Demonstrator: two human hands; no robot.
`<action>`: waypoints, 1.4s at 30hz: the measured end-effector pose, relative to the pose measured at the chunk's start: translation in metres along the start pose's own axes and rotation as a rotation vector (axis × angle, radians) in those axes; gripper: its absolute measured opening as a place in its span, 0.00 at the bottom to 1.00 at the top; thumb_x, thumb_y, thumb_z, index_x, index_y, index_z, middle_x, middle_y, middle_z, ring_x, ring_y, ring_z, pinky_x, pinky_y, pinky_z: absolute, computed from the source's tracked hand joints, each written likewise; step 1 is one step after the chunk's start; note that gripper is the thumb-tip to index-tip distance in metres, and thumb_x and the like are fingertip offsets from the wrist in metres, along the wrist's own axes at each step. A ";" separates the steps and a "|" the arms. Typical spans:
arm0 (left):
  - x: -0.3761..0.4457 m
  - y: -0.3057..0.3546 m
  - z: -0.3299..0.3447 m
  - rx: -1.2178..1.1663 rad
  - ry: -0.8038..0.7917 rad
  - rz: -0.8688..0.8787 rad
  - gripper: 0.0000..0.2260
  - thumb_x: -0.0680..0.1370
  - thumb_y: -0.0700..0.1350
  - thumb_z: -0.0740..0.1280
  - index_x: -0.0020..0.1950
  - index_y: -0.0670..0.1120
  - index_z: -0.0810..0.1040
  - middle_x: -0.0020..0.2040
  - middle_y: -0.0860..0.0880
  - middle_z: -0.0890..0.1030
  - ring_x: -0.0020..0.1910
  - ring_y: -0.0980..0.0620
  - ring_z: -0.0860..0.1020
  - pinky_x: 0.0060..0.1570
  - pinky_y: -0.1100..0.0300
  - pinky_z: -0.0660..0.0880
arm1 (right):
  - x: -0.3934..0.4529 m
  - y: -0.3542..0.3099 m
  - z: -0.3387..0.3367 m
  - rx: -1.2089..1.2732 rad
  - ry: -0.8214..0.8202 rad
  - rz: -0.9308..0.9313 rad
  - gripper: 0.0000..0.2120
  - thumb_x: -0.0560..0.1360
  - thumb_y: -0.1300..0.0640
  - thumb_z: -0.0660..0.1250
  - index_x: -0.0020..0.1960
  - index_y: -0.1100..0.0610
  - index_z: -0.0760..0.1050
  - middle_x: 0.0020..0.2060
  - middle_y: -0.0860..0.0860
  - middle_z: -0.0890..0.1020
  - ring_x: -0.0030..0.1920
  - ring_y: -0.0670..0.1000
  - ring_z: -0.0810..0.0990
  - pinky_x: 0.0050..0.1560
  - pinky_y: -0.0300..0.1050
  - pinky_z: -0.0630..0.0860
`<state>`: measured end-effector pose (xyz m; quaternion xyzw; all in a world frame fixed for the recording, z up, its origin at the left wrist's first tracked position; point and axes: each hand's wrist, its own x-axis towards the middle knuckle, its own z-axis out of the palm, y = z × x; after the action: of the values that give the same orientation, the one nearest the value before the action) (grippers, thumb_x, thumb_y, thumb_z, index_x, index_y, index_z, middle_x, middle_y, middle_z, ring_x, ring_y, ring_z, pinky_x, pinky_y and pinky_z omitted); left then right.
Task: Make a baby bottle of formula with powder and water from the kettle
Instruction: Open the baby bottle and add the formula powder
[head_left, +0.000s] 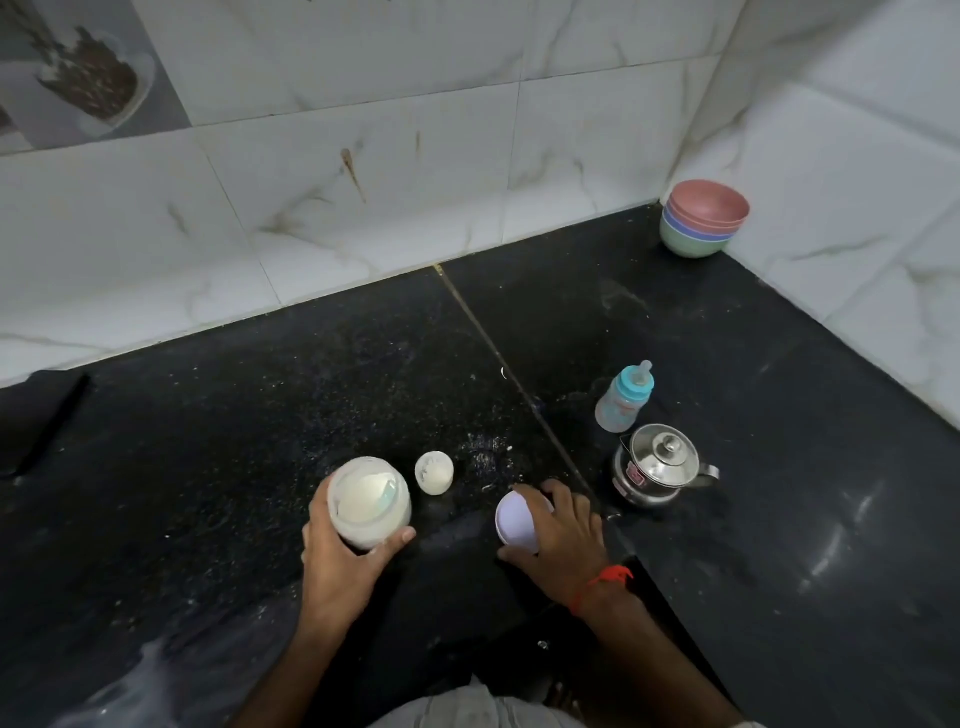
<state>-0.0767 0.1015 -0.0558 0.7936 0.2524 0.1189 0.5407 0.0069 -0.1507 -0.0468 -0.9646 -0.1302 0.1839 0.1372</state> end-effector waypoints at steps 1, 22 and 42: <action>0.004 0.002 0.000 0.003 0.005 -0.007 0.49 0.57 0.65 0.82 0.73 0.68 0.62 0.72 0.57 0.72 0.73 0.48 0.70 0.74 0.38 0.68 | -0.001 0.000 0.001 0.016 -0.003 0.002 0.41 0.71 0.31 0.67 0.79 0.43 0.59 0.75 0.50 0.62 0.72 0.57 0.63 0.71 0.54 0.61; -0.046 0.044 0.060 0.327 -0.130 0.645 0.25 0.78 0.61 0.67 0.73 0.59 0.69 0.75 0.58 0.66 0.72 0.56 0.66 0.69 0.51 0.65 | 0.003 0.097 -0.083 0.112 0.429 0.291 0.42 0.68 0.30 0.72 0.76 0.45 0.64 0.71 0.53 0.66 0.72 0.61 0.64 0.69 0.67 0.62; -0.037 0.025 0.104 0.759 -0.359 0.285 0.37 0.78 0.69 0.58 0.84 0.58 0.50 0.82 0.59 0.59 0.77 0.51 0.59 0.71 0.48 0.59 | 0.044 0.103 -0.139 0.110 0.367 0.179 0.39 0.74 0.35 0.70 0.78 0.46 0.59 0.73 0.52 0.72 0.73 0.58 0.68 0.71 0.70 0.56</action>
<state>-0.0530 -0.0089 -0.0697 0.9709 0.0684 -0.0489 0.2243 0.1217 -0.2635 0.0316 -0.9806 -0.0064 0.0235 0.1943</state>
